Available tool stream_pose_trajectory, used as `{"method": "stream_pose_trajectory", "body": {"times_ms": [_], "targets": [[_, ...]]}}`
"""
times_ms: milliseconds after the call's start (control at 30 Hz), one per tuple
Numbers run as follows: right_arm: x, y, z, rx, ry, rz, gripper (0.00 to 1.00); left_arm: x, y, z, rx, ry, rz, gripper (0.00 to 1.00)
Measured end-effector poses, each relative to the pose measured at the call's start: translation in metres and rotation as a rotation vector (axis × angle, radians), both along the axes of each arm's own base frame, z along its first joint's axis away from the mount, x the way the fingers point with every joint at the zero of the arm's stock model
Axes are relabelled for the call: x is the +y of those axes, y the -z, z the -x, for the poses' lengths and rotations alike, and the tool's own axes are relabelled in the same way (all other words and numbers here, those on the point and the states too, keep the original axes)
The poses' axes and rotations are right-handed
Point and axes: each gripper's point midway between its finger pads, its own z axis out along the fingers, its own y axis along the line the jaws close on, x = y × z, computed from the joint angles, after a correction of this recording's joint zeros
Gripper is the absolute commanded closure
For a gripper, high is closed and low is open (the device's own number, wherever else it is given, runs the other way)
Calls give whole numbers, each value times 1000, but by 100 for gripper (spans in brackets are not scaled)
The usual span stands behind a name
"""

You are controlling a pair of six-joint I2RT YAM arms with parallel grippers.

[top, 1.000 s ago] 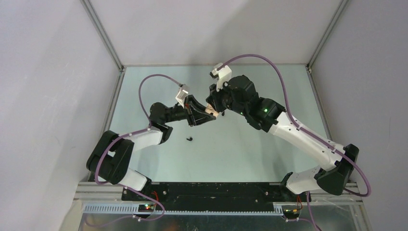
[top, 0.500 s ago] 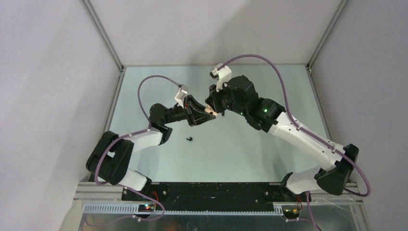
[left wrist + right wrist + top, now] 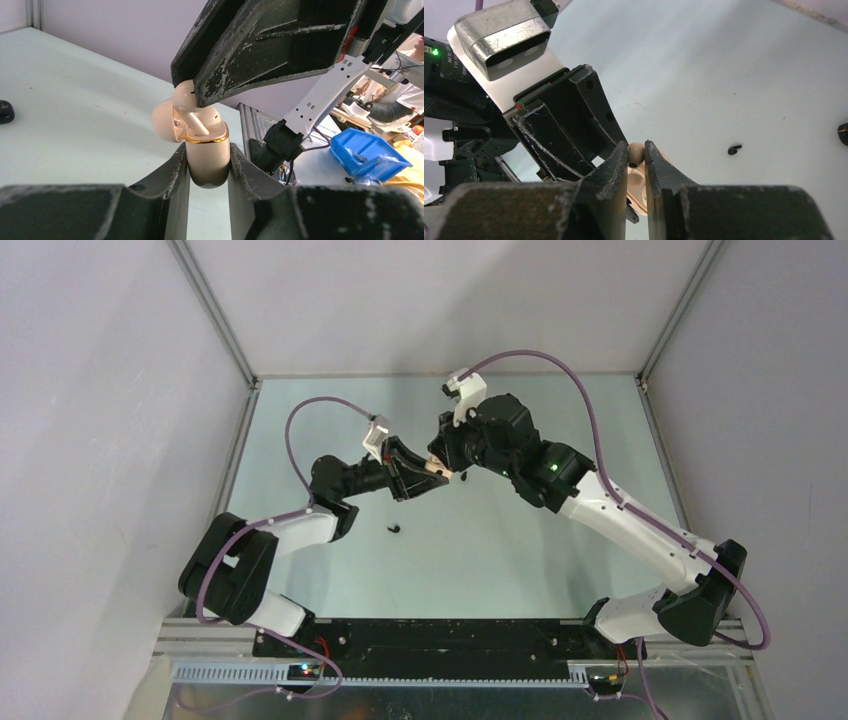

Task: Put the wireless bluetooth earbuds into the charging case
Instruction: Place the earbud in the charging case.

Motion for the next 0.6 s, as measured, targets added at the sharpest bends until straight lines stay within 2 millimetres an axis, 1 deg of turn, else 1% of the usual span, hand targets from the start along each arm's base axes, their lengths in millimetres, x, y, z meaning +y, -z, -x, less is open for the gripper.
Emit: {"method": "stream_pose_trajectory", "body": {"times_ms": [200, 400, 600], "targets": [[0, 1, 3, 25, -10, -15, 80, 1, 3, -1, 9, -10, 0, 97], [2, 0, 8, 42, -33, -33, 75, 2, 3, -2, 12, -19, 2, 97], [2, 7, 11, 58, -44, -23, 75, 4, 0, -6, 5, -38, 12, 97]]}}
